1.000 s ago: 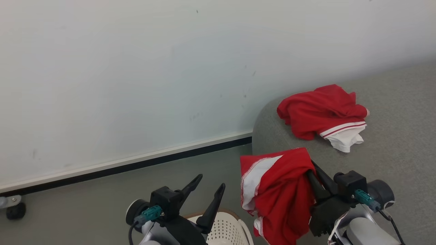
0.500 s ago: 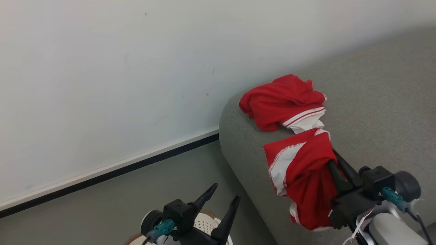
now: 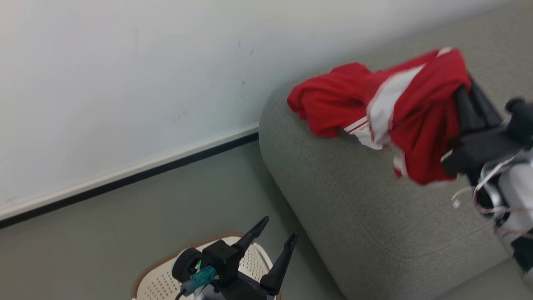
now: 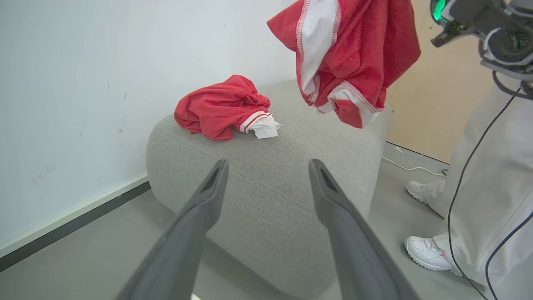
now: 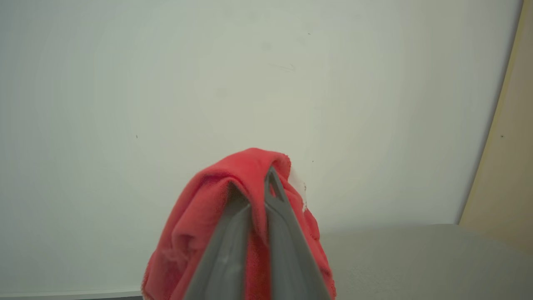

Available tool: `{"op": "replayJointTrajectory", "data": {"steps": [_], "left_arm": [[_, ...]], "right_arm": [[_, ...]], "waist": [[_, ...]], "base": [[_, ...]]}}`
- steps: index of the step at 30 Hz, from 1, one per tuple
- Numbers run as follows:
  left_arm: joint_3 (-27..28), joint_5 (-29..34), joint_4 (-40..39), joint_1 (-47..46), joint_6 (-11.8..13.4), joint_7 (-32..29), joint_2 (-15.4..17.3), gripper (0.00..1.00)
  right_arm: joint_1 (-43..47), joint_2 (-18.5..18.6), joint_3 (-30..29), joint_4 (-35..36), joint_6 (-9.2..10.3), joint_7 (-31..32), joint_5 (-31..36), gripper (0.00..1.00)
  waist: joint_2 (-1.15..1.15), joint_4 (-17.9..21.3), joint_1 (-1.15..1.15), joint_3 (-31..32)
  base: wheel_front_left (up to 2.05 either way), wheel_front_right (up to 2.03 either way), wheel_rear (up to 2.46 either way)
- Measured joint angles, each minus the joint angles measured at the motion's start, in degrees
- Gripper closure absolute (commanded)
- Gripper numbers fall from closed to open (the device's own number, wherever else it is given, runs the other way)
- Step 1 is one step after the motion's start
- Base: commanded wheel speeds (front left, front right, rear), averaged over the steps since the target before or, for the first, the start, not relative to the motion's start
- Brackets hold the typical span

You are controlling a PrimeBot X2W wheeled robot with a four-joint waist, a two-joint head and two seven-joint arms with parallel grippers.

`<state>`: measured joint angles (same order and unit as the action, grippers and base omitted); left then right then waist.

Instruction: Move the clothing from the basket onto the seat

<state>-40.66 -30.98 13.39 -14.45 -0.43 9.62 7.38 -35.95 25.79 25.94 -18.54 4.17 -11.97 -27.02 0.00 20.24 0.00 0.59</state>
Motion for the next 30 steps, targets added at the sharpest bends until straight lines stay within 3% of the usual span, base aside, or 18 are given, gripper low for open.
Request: {"op": "replayJointTrajectory", "data": {"steps": [5,12,22,30], "left_arm": [[0.0,0.9,-1.4,-1.9,0.0,-0.7,1.0,0.00],[-0.2,2.9,-4.2,-4.8,0.1,-1.8,1.6,0.00],[-0.4,5.6,-9.0,-8.8,0.5,-3.5,3.1,0.00],[-0.6,7.3,-13.2,-11.8,0.5,-4.6,3.4,0.00]], "right_arm": [[-9.3,1.3,-2.2,-4.4,-1.24,2.2,-0.6,1.00],[-18.9,4.9,-5.9,-10.7,-1.23,4.4,-1.3,1.00],[-23.9,9.9,-8.3,-18.6,-1.14,6.2,-1.2,1.00],[-27.5,10.7,-8.1,-23.5,-0.62,6.4,0.4,1.00]], "waist": [[0.00,-0.8,0.00,-3.2],[0.00,-2.9,0.01,-8.0],[0.00,-7.0,0.01,-15.0],[0.01,-10.0,0.01,-21.0]], "base": [[0.00,0.00,0.00],[0.00,0.00,0.00],[0.00,0.00,0.00],[0.00,0.00,0.00]]}}
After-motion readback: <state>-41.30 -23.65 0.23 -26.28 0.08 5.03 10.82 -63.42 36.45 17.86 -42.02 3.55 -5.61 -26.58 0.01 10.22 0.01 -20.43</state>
